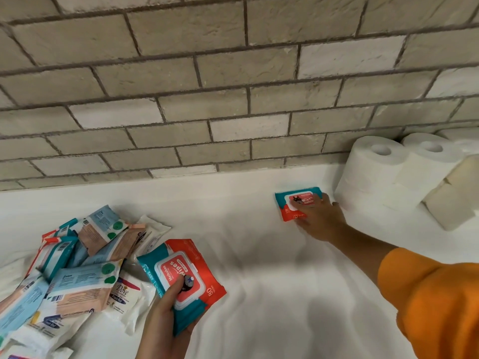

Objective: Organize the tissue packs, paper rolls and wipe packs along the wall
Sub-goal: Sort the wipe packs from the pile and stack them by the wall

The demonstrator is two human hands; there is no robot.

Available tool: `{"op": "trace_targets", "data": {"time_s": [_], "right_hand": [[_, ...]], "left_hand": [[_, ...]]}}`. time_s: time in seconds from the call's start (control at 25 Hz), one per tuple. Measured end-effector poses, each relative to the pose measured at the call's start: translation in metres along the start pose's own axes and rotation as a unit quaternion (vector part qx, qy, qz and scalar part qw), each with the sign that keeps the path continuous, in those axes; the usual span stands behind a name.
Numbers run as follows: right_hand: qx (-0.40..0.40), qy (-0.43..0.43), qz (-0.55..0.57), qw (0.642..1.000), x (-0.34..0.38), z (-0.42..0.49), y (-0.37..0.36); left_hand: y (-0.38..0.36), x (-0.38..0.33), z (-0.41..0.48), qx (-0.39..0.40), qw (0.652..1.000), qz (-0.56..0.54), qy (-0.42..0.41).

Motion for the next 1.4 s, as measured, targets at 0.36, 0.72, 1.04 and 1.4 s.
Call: {"op": "trace_targets", "data": {"time_s": [0.36,0.72,1.04,1.4], "right_hand": [[0.017,-0.084,-0.035,0.996,-0.04,0.01,-0.001],[0.009,-0.023,0.551,0.834,0.098,-0.095,0.049],[0.199,-0.067,0.8,0.562,0.162,-0.156,0.04],[0.111,0.146,0.278,0.943,0.155,-0.133,0.087]], "left_hand": [[0.004,0.005,0.012,0.021,0.999,-0.025,0.011],[-0.007,0.029,0.025,0.162,0.982,0.078,0.057],[-0.022,0.032,0.023,0.25,0.951,0.175,0.038],[-0.055,0.052,0.029,0.219,0.963,0.16,0.004]]}}
Point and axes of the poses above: each hand's wrist, its own z-axis towards the middle knuckle, its own y-axis out of the back of the hand, x = y × z, the point moved 5 cm from there along z, towards the middle knuckle, and after that the axes turned 2 degrees about z, right-handed, at the moved point
